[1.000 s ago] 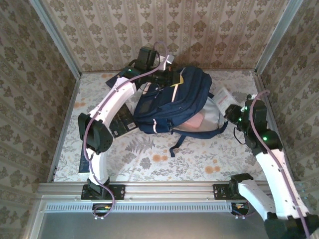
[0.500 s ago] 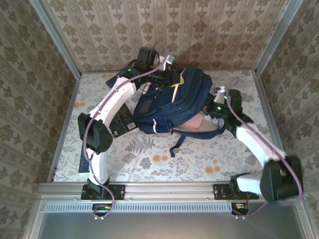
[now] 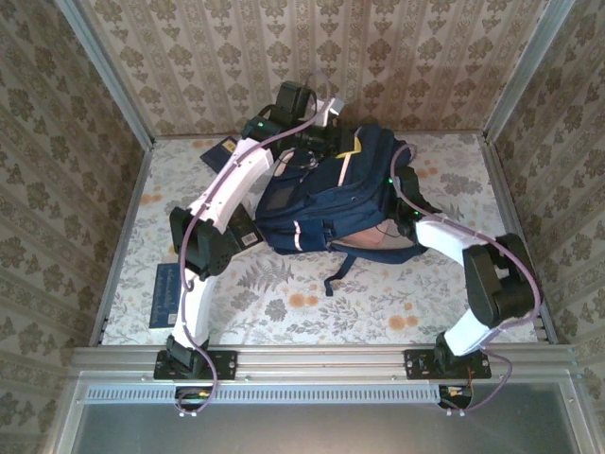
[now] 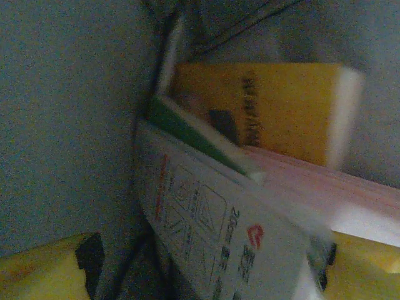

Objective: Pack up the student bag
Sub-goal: Place the loose stationery in the student bag, then close the student bag at the top-center of the table.

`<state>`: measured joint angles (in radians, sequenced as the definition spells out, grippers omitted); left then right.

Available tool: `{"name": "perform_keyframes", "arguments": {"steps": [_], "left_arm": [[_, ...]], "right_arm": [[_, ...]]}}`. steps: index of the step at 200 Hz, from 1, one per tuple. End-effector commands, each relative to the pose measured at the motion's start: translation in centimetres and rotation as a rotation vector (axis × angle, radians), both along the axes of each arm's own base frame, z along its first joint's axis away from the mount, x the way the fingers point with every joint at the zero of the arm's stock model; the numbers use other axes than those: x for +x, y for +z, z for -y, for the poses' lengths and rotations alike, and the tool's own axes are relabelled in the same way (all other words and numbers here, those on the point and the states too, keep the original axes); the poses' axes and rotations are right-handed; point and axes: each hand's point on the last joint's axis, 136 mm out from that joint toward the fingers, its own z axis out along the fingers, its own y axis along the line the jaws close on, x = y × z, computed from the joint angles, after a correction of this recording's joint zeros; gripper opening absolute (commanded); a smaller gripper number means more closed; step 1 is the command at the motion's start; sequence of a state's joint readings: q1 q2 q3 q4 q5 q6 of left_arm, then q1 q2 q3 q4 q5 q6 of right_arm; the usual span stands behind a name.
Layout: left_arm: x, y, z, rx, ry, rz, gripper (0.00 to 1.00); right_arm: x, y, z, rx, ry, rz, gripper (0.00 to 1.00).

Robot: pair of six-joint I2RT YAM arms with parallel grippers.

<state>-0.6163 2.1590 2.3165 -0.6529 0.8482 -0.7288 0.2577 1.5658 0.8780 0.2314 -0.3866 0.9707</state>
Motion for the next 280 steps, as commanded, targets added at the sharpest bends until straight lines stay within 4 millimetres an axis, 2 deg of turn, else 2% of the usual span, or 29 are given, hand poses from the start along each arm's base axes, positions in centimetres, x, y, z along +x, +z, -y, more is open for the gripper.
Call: {"name": "perform_keyframes", "arguments": {"steps": [1,3,8,23,34,48,60,78,98,113,118,128,139,147,161,167,168,169,177,189,208,220,247,264,280], "left_arm": [[-2.7,7.9,0.1,-0.164,-0.099,0.204,0.0],[-2.7,7.9,0.1,-0.164,-0.099,0.206,0.0],[-2.6,7.8,0.1,-0.161,-0.097,0.205,0.0],[-2.7,7.3,0.4,-0.157,-0.098,0.204,0.0],[-2.8,6.9,0.8,-0.148,-0.102,0.208,0.0],[-3.3,6.0,1.7,-0.128,-0.11,0.212,0.0],[-3.8,4.6,2.7,-0.096,-0.123,0.21,0.0],[-4.3,1.4,4.2,-0.03,-0.138,0.182,0.0],[-5.1,-1.8,5.4,0.039,-0.152,0.152,0.02],[-5.4,-3.5,5.8,0.08,-0.148,0.145,0.05],[-5.4,-3.9,5.7,0.092,-0.142,0.139,0.09],[-5.4,-4.3,5.4,0.113,-0.132,0.137,0.24],[-5.3,-4.0,4.6,0.135,-0.11,0.152,0.39],[-5.3,-3.5,3.7,0.136,-0.098,0.163,0.47],[-4.4,-1.9,0.8,0.134,-0.028,0.192,0.53],[-3.8,-2.0,-0.8,0.147,0.015,0.194,0.55],[-3.5,-2.9,-1.1,0.165,0.024,0.182,0.55],[-3.4,-3.1,-1.4,0.171,0.033,0.181,0.55],[-2.8,-2.9,-3.9,0.188,0.093,0.192,0.56],[-2.1,-4.0,-8.2,0.257,0.197,0.186,0.57],[-0.9,-7.0,-16.4,0.393,0.419,0.141,0.61],[-0.4,-9.7,-22.3,0.462,0.572,0.065,0.66],[-1.1,-15.6,-32.4,0.586,0.836,-0.137,0.72],[-1.8,-18.8,-36.2,0.646,0.914,-0.266,0.73],[-2.2,-21.4,-37.9,0.64,0.945,-0.351,0.74]], "right_arm": [[-1.9,1.5,3.7,-0.175,-0.082,0.051,0.94],[-2.2,1.1,3.9,-0.192,-0.083,0.04,0.95],[-3.0,2.1,4.5,-0.216,-0.094,0.059,0.96],[-5.4,1.5,6.9,-0.307,-0.145,0.011,0.97],[-7.2,1.3,9.4,-0.379,-0.232,-0.023,0.96],[-9.8,2.0,12.9,-0.472,-0.373,-0.043,0.94],[-11.9,3.3,15.7,-0.529,-0.495,-0.027,0.9],[-14.5,5.1,18.3,-0.555,-0.621,0.018,0.88],[-16.2,6.0,19.1,-0.577,-0.634,0.028,0.87],[-17.0,5.9,19.5,-0.597,-0.638,0.012,0.87],[-17.1,5.9,19.5,-0.603,-0.63,0.013,0.87],[-17.2,5.9,19.4,-0.612,-0.616,0.013,0.87],[-17.3,6.1,19.2,-0.615,-0.605,0.016,0.88],[-17.2,6.3,18.9,-0.619,-0.585,0.028,0.88],[-17.0,7.0,18.5,-0.641,-0.557,0.053,0.88],[-17.0,7.2,18.3,-0.654,-0.544,0.065,0.88],[-17.0,7.3,18.3,-0.655,-0.543,0.068,0.88],[-16.9,7.3,18.2,-0.657,-0.541,0.07,0.88],[-16.8,7.5,17.9,-0.673,-0.524,0.084,0.88],[-16.5,7.7,17.1,-0.693,-0.482,0.104,0.88],[-15.5,7.4,14.4,-0.712,-0.368,0.137,0.88],[-14.8,7.0,12.2,-0.73,-0.285,0.155,0.88],[-13.5,6.5,5.9,-0.767,-0.076,0.215,0.89],[-13.0,6.1,0.9,-0.777,0.086,0.251,0.9],[-12.5,5.3,-4.2,-0.743,0.249,0.251,0.9]]}}
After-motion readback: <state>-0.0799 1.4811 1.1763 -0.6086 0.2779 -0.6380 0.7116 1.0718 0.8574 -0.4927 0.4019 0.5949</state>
